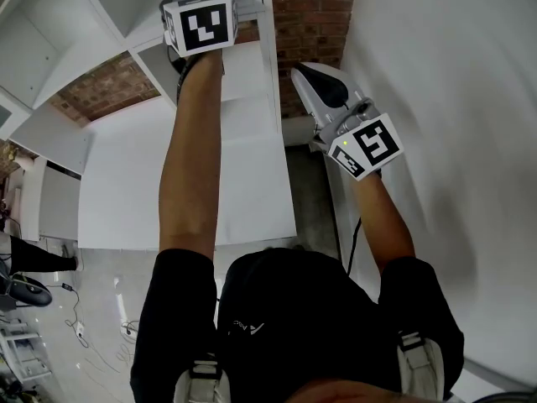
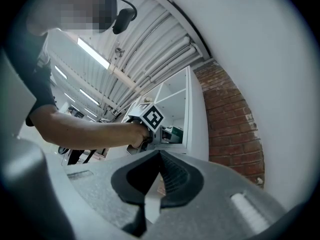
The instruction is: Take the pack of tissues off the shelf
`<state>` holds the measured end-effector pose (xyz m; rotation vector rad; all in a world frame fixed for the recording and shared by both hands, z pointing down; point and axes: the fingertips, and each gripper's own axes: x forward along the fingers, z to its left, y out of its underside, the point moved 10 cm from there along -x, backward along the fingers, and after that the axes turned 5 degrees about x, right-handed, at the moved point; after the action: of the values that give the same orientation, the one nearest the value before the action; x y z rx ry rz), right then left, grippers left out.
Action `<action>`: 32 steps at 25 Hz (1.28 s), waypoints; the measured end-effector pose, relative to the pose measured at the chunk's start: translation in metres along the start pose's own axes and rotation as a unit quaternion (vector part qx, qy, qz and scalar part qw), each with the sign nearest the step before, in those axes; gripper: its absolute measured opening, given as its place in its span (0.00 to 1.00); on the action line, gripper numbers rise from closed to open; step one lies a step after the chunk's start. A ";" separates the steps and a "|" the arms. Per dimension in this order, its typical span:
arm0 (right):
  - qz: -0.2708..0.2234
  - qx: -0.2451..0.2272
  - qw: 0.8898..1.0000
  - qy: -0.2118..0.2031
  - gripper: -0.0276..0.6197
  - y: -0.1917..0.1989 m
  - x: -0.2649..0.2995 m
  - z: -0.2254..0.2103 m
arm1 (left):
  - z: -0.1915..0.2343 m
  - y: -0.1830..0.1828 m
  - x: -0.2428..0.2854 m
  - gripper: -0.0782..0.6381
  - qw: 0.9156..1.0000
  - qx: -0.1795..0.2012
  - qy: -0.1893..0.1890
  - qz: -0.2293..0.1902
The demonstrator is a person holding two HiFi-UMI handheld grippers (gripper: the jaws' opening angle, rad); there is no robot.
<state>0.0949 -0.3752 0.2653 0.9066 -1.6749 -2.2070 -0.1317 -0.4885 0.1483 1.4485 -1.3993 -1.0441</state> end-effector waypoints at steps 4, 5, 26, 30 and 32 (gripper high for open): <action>0.004 0.001 1.000 0.001 0.05 0.002 0.001 0.003 | 0.003 0.001 -0.004 0.53 1.000 -0.008 -0.005 -0.010; 0.005 0.001 1.000 0.001 0.05 0.002 0.000 0.003 | 0.002 0.002 -0.005 0.53 1.000 -0.015 -0.001 -0.012; -0.012 0.002 1.000 -0.007 0.05 -0.009 0.019 0.018 | 0.032 0.004 -0.108 0.52 0.985 -0.060 0.031 -0.160; -0.019 0.002 1.000 -0.013 0.05 -0.012 0.022 0.025 | 0.031 0.021 -0.137 0.52 0.980 -0.066 0.045 -0.183; -0.022 0.004 1.000 -0.011 0.05 -0.013 0.021 0.026 | 0.029 0.034 -0.148 0.52 0.978 -0.072 0.055 -0.188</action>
<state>0.0653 -0.3610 0.2503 0.9330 -1.6904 -2.2488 -0.1730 -0.3416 0.1734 1.6721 -0.9702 -1.2503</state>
